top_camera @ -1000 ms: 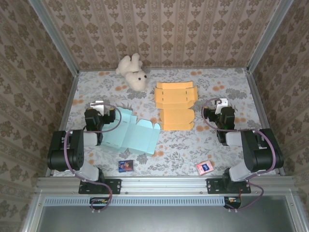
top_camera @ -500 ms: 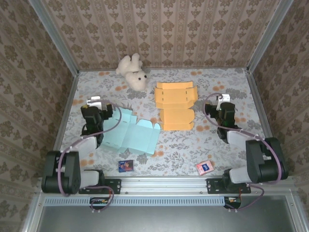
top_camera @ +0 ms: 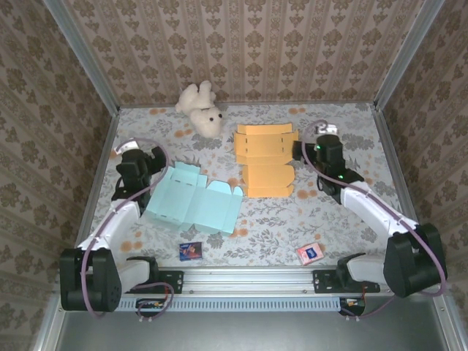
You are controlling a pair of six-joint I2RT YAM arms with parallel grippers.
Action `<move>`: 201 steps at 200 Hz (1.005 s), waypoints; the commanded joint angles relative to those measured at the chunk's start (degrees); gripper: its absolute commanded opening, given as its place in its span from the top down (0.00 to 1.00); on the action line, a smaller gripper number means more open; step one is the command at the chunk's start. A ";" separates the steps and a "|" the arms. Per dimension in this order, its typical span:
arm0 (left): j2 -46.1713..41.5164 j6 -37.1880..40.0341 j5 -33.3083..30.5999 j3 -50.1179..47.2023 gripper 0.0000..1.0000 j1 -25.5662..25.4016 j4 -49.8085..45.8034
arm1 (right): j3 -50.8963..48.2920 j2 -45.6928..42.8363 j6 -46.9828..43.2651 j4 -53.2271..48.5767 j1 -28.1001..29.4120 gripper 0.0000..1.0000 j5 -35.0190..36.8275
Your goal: Fold the paper box
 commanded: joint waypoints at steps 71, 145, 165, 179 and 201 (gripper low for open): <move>10.18 -8.69 5.05 7.73 0.00 -15.74 -8.30 | 20.27 25.05 4.35 -14.69 11.47 0.00 -3.20; 20.79 -9.40 15.30 9.69 0.00 -17.47 -0.43 | 21.34 35.35 4.37 -10.39 12.76 0.00 -7.28; 21.46 -9.28 14.63 10.01 0.00 -18.06 0.56 | 20.85 36.86 3.90 -9.35 12.76 0.00 -8.09; 22.11 -9.05 14.47 10.57 0.00 -18.28 0.49 | 19.81 37.26 3.96 -8.30 12.76 0.00 -8.12; 23.68 -8.81 14.52 11.85 0.00 -18.48 0.56 | 17.50 36.95 4.06 -6.76 12.76 0.00 -8.35</move>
